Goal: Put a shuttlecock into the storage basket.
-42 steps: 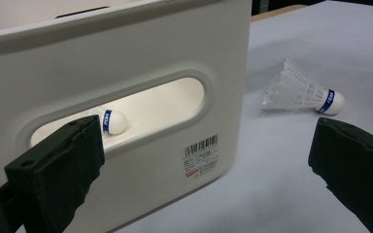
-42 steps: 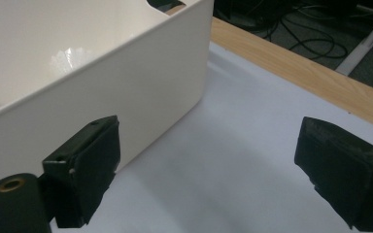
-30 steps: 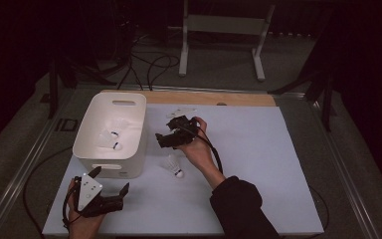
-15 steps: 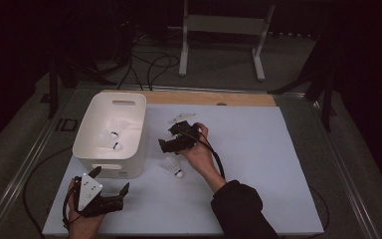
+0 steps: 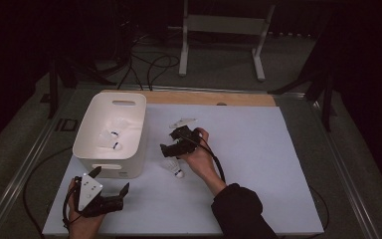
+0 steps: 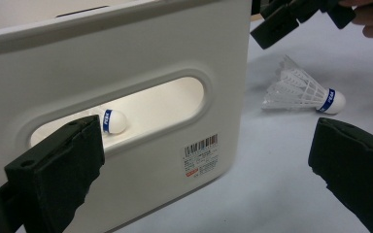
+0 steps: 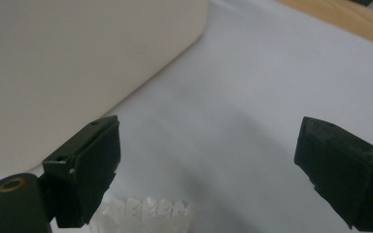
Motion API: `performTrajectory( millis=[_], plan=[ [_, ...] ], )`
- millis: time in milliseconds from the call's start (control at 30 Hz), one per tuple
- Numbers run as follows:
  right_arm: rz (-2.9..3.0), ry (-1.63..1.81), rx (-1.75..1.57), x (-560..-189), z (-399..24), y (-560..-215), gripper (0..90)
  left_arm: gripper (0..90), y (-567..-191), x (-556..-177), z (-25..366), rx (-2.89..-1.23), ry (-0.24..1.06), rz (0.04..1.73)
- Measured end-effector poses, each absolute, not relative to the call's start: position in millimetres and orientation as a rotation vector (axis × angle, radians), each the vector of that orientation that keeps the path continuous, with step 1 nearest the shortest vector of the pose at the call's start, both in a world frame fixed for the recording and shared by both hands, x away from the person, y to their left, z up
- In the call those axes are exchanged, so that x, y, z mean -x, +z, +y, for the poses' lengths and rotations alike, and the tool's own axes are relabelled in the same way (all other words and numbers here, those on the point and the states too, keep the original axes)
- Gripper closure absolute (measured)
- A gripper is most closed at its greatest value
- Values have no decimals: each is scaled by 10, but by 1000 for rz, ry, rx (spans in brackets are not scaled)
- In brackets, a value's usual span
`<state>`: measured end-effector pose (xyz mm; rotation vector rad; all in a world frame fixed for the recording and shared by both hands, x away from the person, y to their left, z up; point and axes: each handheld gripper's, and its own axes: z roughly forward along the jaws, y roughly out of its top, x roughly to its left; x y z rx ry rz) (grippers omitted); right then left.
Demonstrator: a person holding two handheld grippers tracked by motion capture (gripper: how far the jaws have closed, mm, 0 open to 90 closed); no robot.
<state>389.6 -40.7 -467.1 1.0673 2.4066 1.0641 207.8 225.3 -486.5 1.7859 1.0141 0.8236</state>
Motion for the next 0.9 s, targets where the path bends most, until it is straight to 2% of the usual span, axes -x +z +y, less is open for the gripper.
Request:
performTrajectory(
  millis=[900],
  plan=[
    [2426, 1021, -1143, -3900, -470, -4883, 132, 2, -4868, -2079, 2249, -1791, 823, 1014]
  ],
)
